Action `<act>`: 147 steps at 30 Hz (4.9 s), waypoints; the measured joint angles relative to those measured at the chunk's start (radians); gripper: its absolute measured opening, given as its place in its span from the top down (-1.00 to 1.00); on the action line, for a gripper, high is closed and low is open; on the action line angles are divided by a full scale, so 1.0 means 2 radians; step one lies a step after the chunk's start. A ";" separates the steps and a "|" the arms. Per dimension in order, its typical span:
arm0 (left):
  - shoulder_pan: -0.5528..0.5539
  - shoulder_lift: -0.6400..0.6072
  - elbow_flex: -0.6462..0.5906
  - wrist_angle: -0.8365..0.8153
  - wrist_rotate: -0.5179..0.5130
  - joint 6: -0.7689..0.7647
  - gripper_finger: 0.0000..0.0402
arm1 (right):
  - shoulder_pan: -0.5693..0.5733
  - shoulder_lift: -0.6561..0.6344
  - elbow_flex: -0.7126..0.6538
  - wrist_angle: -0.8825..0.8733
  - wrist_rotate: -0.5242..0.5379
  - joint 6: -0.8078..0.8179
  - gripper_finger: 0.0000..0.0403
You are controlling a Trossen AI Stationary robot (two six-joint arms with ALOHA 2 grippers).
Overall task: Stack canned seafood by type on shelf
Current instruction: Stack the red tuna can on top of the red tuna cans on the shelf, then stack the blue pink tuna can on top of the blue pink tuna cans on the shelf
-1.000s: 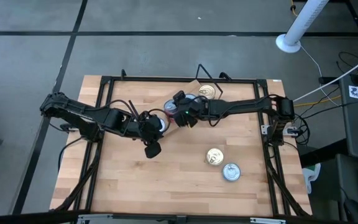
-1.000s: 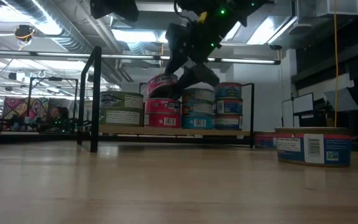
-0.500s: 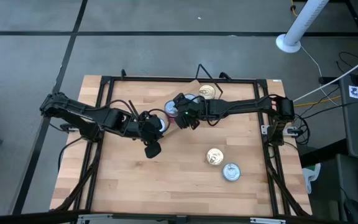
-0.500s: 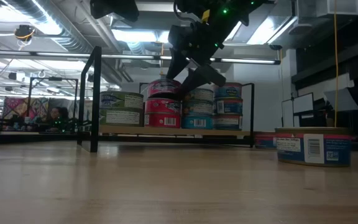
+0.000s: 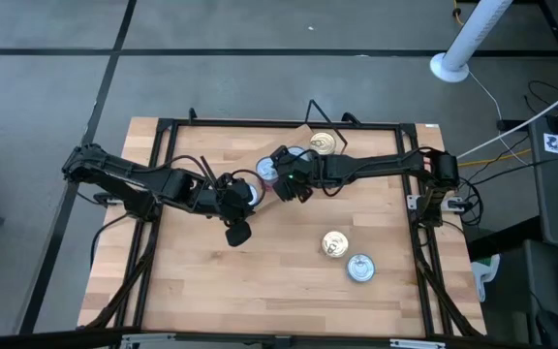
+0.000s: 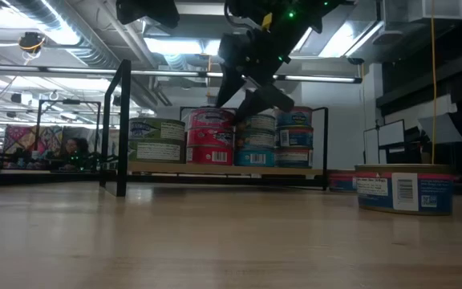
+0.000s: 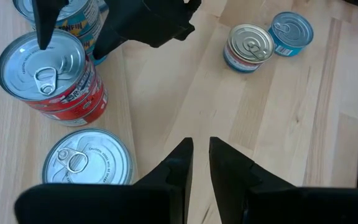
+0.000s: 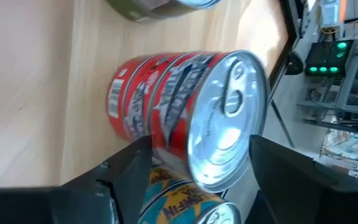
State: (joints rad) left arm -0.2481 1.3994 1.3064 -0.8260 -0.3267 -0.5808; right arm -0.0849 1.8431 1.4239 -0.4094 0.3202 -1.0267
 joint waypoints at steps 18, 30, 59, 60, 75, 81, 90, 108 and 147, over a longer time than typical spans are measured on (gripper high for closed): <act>0.000 0.023 0.000 0.095 0.000 0.051 0.76 | 0.061 -0.076 0.000 -0.076 0.083 0.051 -0.32; 0.000 0.057 0.001 0.286 0.000 0.204 0.76 | 0.138 -0.198 0.000 -0.300 0.074 0.312 -0.32; 0.062 0.247 0.000 0.523 0.063 0.159 0.39 | 0.235 -0.248 -0.075 -0.452 -0.065 0.605 -0.32; 0.065 0.249 0.000 0.524 0.072 0.152 0.39 | 0.235 -0.257 -0.090 -0.447 -0.065 0.605 -0.32; 0.057 0.254 0.081 0.457 0.096 0.162 0.40 | 0.217 -0.386 -0.277 -0.276 -0.065 0.622 -0.32; 0.058 0.293 0.163 0.384 0.093 0.148 0.40 | 0.174 -0.387 -0.293 -0.269 -0.065 0.613 -0.32; 0.059 0.392 0.229 0.266 0.096 0.080 0.40 | 0.143 -0.387 -0.294 -0.255 -0.086 0.604 -0.32; 0.068 0.431 0.220 0.246 0.097 -0.032 0.40 | 0.144 -0.386 -0.294 -0.205 -0.095 0.604 -0.32; 0.070 0.451 0.220 0.248 0.152 -0.058 0.97 | 0.144 -0.386 -0.294 -0.200 -0.099 0.601 -0.32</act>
State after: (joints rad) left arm -0.1075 2.3009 1.7470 -0.3294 -0.0227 -0.6970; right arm 0.2024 1.0710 0.8368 -0.8085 0.1227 0.1744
